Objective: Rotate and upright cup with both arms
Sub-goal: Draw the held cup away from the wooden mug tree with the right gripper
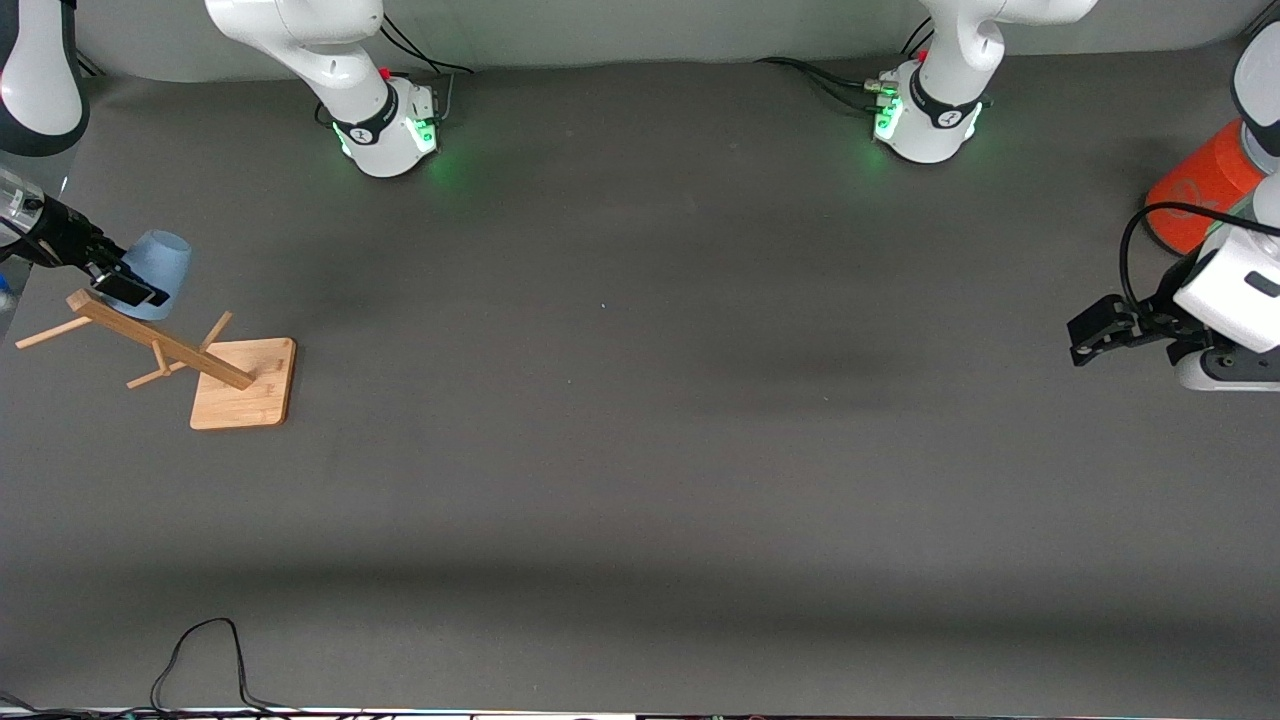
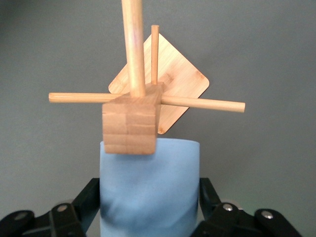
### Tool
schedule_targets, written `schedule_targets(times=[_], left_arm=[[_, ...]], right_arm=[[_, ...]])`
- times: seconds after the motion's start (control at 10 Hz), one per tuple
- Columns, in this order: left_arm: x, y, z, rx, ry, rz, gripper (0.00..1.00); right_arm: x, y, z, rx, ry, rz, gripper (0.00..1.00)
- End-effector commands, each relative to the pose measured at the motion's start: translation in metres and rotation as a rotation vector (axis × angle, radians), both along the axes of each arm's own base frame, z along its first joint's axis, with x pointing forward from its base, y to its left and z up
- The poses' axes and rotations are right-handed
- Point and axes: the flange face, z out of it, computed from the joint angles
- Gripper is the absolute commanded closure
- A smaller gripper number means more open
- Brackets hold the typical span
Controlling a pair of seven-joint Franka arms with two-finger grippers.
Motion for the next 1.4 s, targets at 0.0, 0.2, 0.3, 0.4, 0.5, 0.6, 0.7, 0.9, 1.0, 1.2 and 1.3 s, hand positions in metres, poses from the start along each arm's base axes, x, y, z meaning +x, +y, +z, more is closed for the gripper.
schedule_targets(times=[0.0, 0.2, 0.3, 0.4, 0.5, 0.6, 0.7, 0.9, 1.0, 1.2, 1.3], left_arm=[[0.012, -0.004, -0.004, 0.023, -0.02, -0.01, 0.0], [0.016, -0.004, -0.008, 0.024, -0.032, -0.008, 0.0], [0.018, -0.005, -0.009, 0.022, -0.037, -0.008, 0.0], [0.019, -0.005, -0.01, 0.023, -0.041, -0.01, 0.0], [0.02, -0.005, -0.012, 0.022, -0.039, -0.006, 0.0], [0.02, -0.004, -0.012, 0.022, -0.037, 0.0, 0.0], [0.02, -0.004, -0.011, 0.022, -0.039, -0.001, 0.0], [0.018, -0.006, -0.01, 0.021, -0.037, 0.001, 0.0], [0.015, -0.005, -0.004, 0.02, -0.031, 0.003, 0.0], [-0.002, -0.013, 0.015, 0.021, 0.032, 0.007, 0.0], [-0.011, -0.012, 0.027, 0.018, 0.077, 0.054, 0.0]], right_arm=[[-0.002, 0.002, 0.003, -0.015, -0.011, -0.013, 0.24], [-0.001, 0.006, 0.006, -0.013, -0.013, -0.007, 0.24], [-0.001, 0.011, 0.012, -0.011, -0.02, -0.001, 0.24], [0.001, 0.021, 0.017, -0.008, -0.017, 0.0, 0.24], [0.004, 0.037, 0.028, -0.006, -0.023, 0.004, 0.24], [0.003, 0.053, 0.039, -0.001, -0.022, 0.005, 0.24], [-0.001, 0.071, 0.052, 0.003, -0.021, -0.006, 0.24], [-0.01, 0.107, 0.072, 0.007, -0.018, -0.025, 0.24], [-0.017, 0.123, 0.082, -0.001, -0.018, -0.037, 0.24], [-0.023, 0.142, 0.091, -0.014, -0.014, -0.051, 0.24], [-0.025, 0.149, 0.093, -0.021, -0.011, -0.062, 0.24]])
